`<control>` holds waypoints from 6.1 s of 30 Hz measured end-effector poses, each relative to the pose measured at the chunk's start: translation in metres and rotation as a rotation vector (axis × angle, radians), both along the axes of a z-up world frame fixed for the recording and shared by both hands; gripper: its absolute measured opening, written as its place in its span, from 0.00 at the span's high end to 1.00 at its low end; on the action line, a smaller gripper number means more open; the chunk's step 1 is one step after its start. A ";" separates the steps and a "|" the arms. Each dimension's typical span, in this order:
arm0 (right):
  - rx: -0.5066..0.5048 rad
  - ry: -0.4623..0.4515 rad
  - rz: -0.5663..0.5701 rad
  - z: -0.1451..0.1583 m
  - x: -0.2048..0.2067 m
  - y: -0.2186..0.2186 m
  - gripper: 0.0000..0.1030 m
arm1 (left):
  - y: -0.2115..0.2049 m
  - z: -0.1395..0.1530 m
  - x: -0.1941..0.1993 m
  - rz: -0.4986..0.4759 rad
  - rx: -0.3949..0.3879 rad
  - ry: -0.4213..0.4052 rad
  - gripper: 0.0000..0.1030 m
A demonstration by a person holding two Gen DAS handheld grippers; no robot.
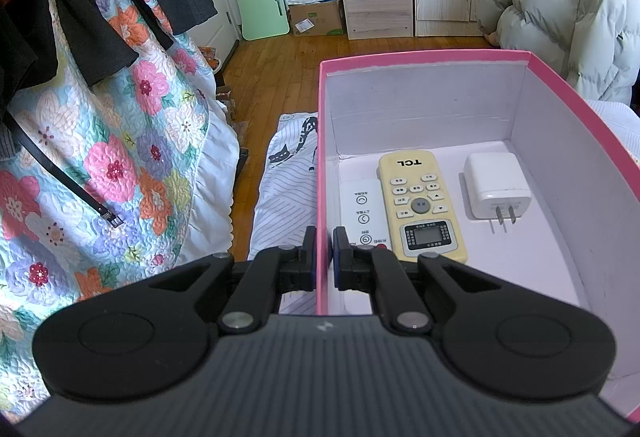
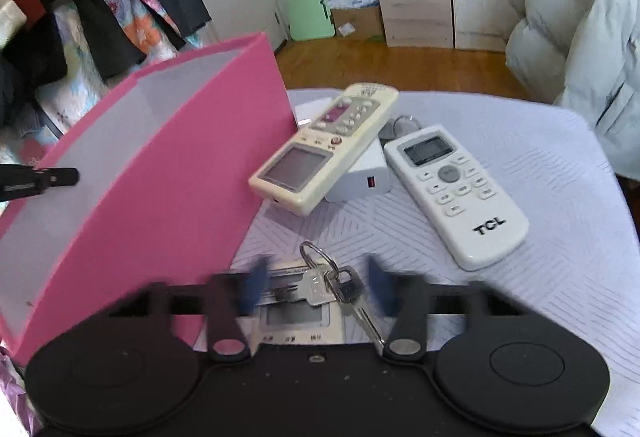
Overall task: Organize rigid objects
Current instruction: 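Lower the right gripper onto the keys lying on the cream remote and close, then carry the keys into the pink box and open the right gripper, then lower the right gripper onto the cream QUNDA remote and close it, then carry the QUNDA remote into the pink box and open the right gripper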
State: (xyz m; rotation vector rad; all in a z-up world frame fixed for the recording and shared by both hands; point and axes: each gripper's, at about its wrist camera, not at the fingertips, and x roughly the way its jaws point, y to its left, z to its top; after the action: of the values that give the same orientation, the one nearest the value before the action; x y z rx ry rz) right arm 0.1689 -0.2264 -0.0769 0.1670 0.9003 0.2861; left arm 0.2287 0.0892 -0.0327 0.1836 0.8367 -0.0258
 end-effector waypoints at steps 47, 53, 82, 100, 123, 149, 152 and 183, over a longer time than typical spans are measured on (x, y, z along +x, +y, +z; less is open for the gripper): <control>0.048 -0.132 0.073 0.039 -0.013 0.028 0.96 | -0.003 0.000 0.000 -0.006 0.009 0.002 0.94; 0.104 -0.261 0.052 0.097 -0.034 0.022 0.96 | -0.002 0.000 0.000 -0.003 0.000 0.001 0.94; 0.276 0.011 0.114 0.069 0.055 0.136 0.79 | 0.001 0.000 0.001 -0.005 -0.020 -0.001 0.94; -0.057 -0.085 0.044 0.070 -0.074 -0.005 0.44 | -0.001 0.000 0.001 -0.010 -0.007 0.001 0.93; -0.203 0.016 0.140 -0.004 -0.041 0.031 0.36 | -0.003 0.000 0.003 -0.012 0.022 0.046 0.92; -0.198 -0.032 0.120 -0.002 -0.043 0.036 0.44 | -0.012 0.002 0.003 0.024 0.054 0.015 0.92; -0.189 -0.048 0.089 0.003 -0.047 0.034 0.44 | -0.010 0.003 0.003 0.033 0.037 0.014 0.93; -0.114 -0.177 0.564 0.113 0.013 0.125 0.44 | -0.001 0.005 -0.003 0.046 -0.038 -0.035 0.95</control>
State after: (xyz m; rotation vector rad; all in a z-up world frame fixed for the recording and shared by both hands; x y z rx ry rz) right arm 0.1823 -0.1012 0.0362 -0.2222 0.7709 0.7586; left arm 0.2255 0.0885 -0.0275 0.1288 0.8052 0.0052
